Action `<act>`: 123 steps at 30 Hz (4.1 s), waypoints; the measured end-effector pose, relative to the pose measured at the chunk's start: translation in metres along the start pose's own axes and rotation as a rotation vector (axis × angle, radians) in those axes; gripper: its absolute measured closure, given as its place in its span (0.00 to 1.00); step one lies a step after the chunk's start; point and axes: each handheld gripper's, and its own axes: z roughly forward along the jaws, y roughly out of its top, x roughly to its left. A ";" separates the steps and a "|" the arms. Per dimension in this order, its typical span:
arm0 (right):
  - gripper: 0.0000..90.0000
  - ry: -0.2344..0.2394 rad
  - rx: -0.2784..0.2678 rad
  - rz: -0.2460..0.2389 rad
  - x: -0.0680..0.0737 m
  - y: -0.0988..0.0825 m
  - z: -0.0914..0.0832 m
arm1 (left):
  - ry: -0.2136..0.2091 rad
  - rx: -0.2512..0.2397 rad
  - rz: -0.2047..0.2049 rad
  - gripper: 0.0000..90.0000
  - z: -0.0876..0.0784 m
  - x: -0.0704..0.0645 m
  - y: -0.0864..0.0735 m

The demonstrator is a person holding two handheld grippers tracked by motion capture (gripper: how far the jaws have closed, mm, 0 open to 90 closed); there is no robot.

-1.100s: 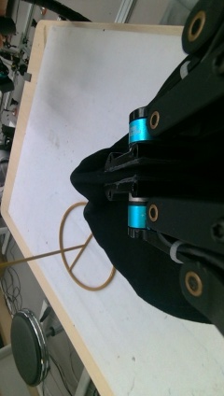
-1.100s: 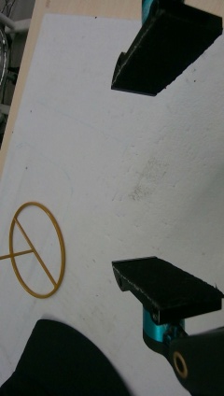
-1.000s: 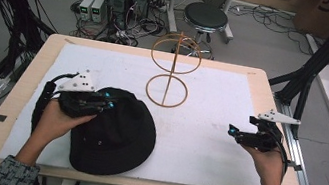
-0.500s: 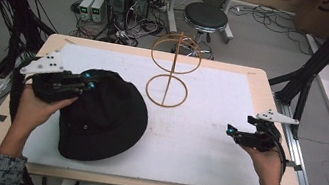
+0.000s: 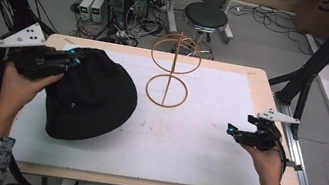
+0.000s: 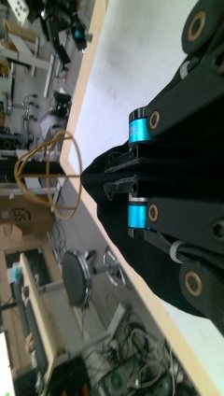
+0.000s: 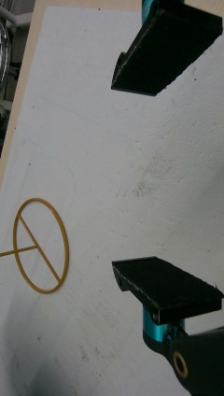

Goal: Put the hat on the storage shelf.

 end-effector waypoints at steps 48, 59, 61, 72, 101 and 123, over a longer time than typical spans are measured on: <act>0.13 0.006 -0.009 0.016 -0.001 -0.003 -0.004 | -0.031 -0.155 0.021 0.95 0.060 0.020 0.130; 0.13 0.013 -0.008 0.014 -0.001 -0.003 -0.004 | -0.062 -0.170 0.008 0.95 0.093 0.019 0.140; 0.13 0.014 -0.007 0.013 -0.001 -0.003 -0.004 | -0.067 -0.168 0.004 0.95 0.100 0.019 0.140; 0.13 0.016 -0.006 0.010 -0.001 -0.003 -0.004 | -0.091 -0.150 0.016 0.95 0.136 0.009 0.140; 0.13 0.021 0.000 0.011 -0.001 -0.005 -0.001 | -0.144 -0.014 0.017 0.95 0.217 -0.009 0.104; 0.13 0.023 -0.001 0.013 -0.002 -0.005 -0.002 | -0.152 0.091 0.050 0.93 0.244 -0.020 0.091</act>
